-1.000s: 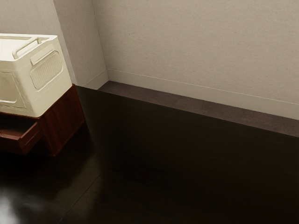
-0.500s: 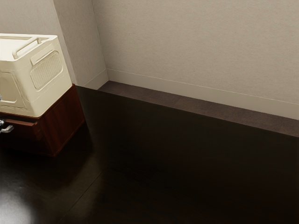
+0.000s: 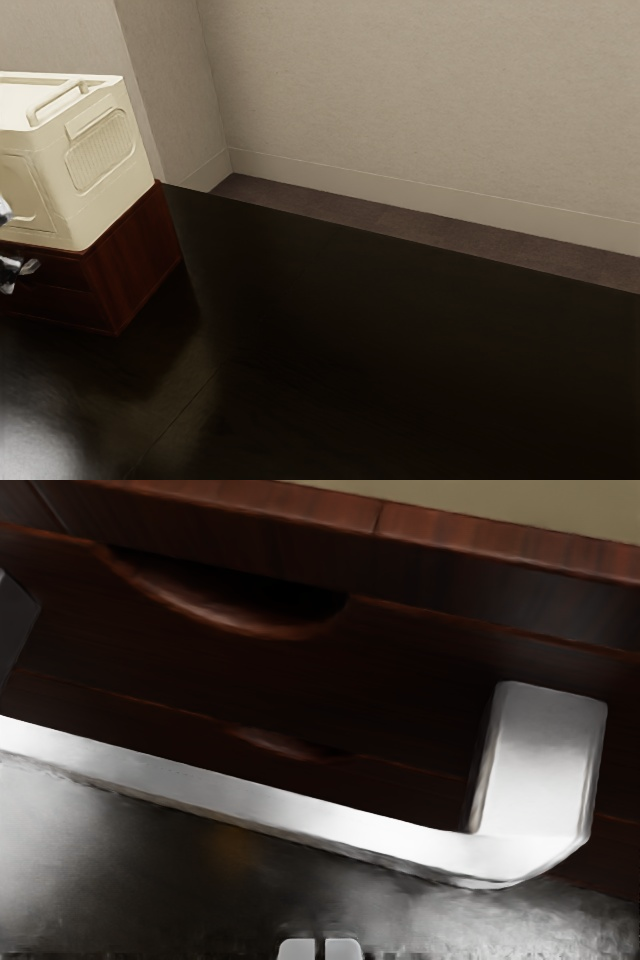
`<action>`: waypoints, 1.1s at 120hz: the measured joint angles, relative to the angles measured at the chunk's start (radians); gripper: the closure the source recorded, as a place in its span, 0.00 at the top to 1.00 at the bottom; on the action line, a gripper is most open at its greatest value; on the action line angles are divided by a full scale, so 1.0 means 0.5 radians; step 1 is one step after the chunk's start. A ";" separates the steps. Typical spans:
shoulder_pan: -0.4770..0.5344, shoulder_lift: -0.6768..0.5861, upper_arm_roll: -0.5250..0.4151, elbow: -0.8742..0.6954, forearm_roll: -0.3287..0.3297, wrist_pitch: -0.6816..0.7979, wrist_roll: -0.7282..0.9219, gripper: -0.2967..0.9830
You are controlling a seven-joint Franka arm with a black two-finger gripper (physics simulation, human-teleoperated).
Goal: Push the drawer handle with one arm to close the drawer
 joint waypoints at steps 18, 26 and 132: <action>0.024 -0.134 -0.060 -0.003 -0.003 -0.190 0.002 0.15; 0.238 -0.245 -0.324 -0.005 -0.003 -0.335 0.002 0.15; 0.532 0.040 -2.083 1.256 -0.381 -1.949 -0.083 0.21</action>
